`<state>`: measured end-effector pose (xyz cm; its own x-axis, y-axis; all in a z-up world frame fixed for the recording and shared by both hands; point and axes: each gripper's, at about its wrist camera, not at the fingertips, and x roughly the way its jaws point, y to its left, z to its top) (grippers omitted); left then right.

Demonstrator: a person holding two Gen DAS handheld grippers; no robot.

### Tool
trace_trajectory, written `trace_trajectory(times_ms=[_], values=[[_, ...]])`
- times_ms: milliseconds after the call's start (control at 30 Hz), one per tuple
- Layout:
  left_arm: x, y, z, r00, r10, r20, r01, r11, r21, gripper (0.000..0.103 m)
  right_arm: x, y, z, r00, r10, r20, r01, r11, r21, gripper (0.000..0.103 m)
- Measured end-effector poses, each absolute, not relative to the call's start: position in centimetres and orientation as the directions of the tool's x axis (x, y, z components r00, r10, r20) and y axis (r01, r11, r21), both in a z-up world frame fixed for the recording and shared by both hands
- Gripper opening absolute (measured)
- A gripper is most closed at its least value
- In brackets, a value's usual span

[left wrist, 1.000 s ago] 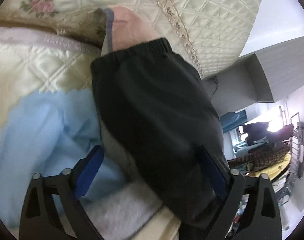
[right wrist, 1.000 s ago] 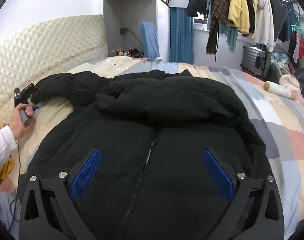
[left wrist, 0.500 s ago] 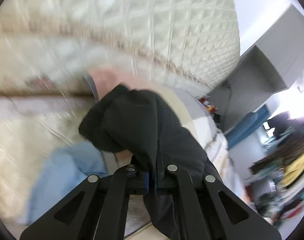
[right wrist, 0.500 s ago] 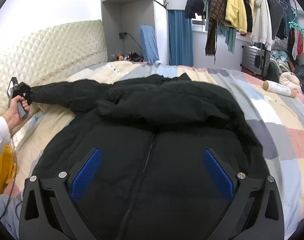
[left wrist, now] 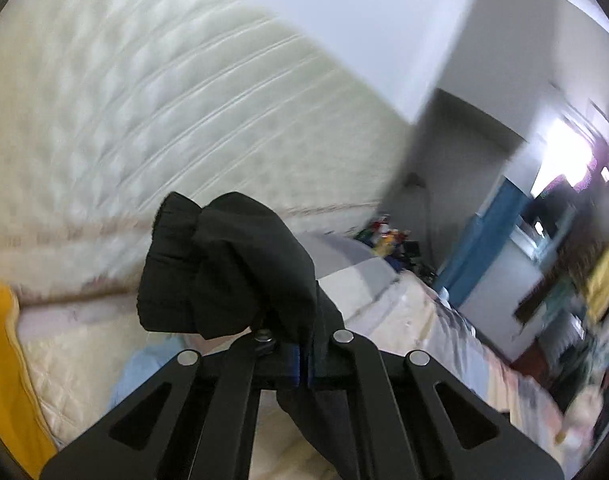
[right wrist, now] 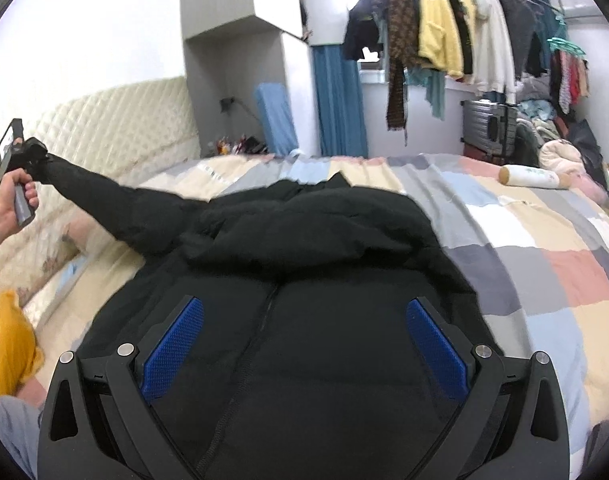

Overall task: Fold large clothes
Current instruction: 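Lift the gripped sleeve up off the bed with the left gripper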

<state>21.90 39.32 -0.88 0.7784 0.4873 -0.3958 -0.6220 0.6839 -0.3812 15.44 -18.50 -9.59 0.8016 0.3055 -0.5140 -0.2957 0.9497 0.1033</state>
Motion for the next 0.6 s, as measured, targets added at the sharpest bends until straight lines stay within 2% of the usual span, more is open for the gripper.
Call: trace_trajectory(times_ms=[100,267,400,533,600], values=[[23.0,35.6,1.7,0.787,0.493,-0.371,-0.603,0.741,-0.295,0.001,15.2,-19.9,-9.2,0.822,0.291,-0.490,-0.270,0.956,0.115,0.102],[24.6,28.9,3.9,0.853,0.407,-0.325,-0.495,0.830,-0.259,0.001,15.2,-21.5,-9.7,0.818,0.276,-0.505,-0.244,0.961,0.129,0.102],[26.1,23.3,4.9,0.885,0.353,-0.304,-0.418,0.890,-0.185,0.001,14.4,-22.7,-9.0,0.844,0.261,-0.468,-0.231,0.965,0.121,0.102],[27.8,17.6,5.2,0.910,0.294,-0.293,-0.323,0.945,-0.057,0.002,14.5,-23.6,-8.9,0.843,0.263,-0.468,-0.226,0.965,0.135,0.102],[28.4,15.9,4.8,0.916,0.270,-0.297,-0.293,0.955,-0.036,0.002,14.3,-24.2,-8.6,0.847,0.264,-0.461,-0.223,0.964,0.144,0.102]])
